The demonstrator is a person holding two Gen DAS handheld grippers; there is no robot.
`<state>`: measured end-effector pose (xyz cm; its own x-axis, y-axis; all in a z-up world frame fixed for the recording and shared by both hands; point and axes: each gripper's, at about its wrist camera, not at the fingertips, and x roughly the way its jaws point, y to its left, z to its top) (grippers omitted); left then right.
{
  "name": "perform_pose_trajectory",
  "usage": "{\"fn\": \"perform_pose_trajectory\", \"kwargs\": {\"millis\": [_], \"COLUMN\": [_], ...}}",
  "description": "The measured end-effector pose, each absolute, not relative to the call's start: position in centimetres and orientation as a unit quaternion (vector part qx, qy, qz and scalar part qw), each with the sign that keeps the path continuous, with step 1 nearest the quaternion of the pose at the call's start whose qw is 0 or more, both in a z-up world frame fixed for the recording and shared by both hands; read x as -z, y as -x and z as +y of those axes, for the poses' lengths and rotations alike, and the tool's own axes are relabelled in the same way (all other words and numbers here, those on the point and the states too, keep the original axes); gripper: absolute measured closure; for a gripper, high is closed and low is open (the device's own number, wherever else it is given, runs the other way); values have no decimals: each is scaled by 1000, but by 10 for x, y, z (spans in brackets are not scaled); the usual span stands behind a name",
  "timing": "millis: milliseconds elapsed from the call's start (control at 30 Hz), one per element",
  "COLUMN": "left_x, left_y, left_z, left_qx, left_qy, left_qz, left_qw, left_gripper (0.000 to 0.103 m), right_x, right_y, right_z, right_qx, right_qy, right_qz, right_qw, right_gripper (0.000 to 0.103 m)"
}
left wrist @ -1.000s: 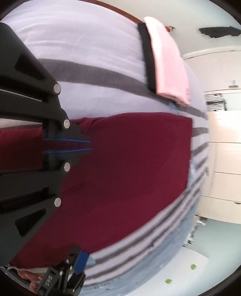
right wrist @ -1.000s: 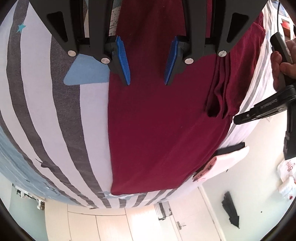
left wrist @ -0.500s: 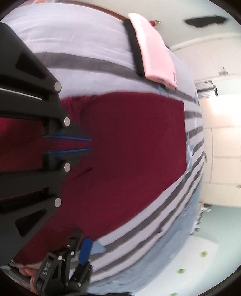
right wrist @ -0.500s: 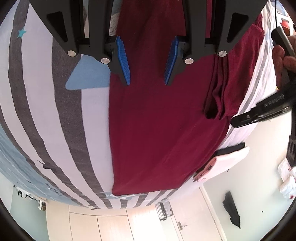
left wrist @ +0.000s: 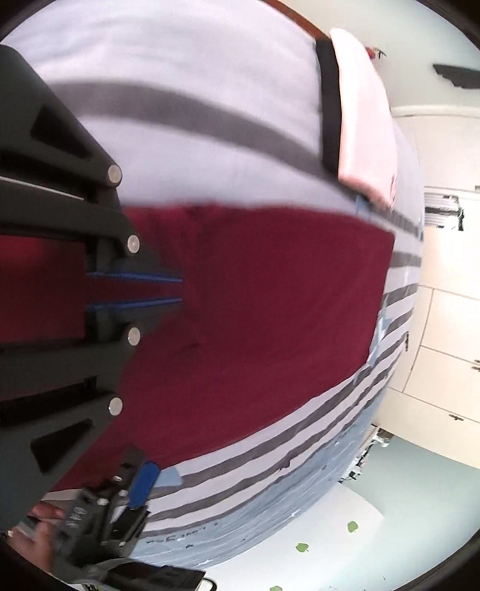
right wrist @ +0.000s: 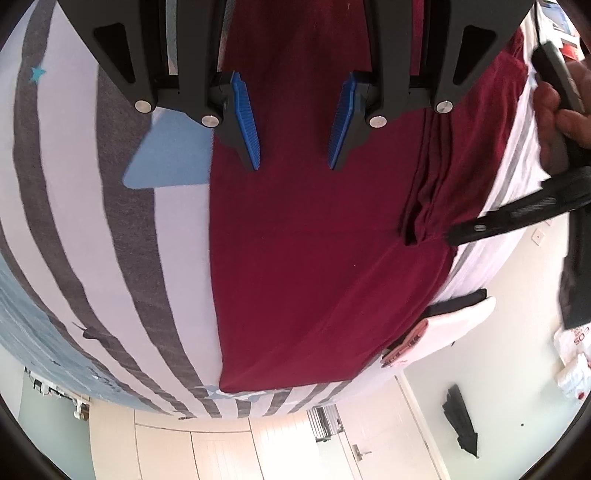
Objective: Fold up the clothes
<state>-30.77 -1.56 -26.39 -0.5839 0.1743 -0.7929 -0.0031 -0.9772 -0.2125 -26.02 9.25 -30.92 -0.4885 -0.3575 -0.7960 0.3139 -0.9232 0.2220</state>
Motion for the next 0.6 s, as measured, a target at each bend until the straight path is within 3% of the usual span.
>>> {"fn": "perform_pose_trajectory", "kwargs": {"millis": [167,300,600], "left_x": [265,278,316], "left_y": [233,124,90], "left_z": [-30,-42,-34], "left_qx": [-882,-870,-854], "left_qy": [462,486,515], "left_qz": [-88,-75,-74], "left_qw": [37,30,11], "left_gripper": [96,96,95], "right_x": [303,308,322], "right_y": [225,191,148], "right_z": [112,125,137], "right_qx": [860,852,844], "right_qy": [-471,-485,-500], "right_qz": [-21,-17,-22], "right_qw": [196,195,193], "right_gripper": [68,68,67]}}
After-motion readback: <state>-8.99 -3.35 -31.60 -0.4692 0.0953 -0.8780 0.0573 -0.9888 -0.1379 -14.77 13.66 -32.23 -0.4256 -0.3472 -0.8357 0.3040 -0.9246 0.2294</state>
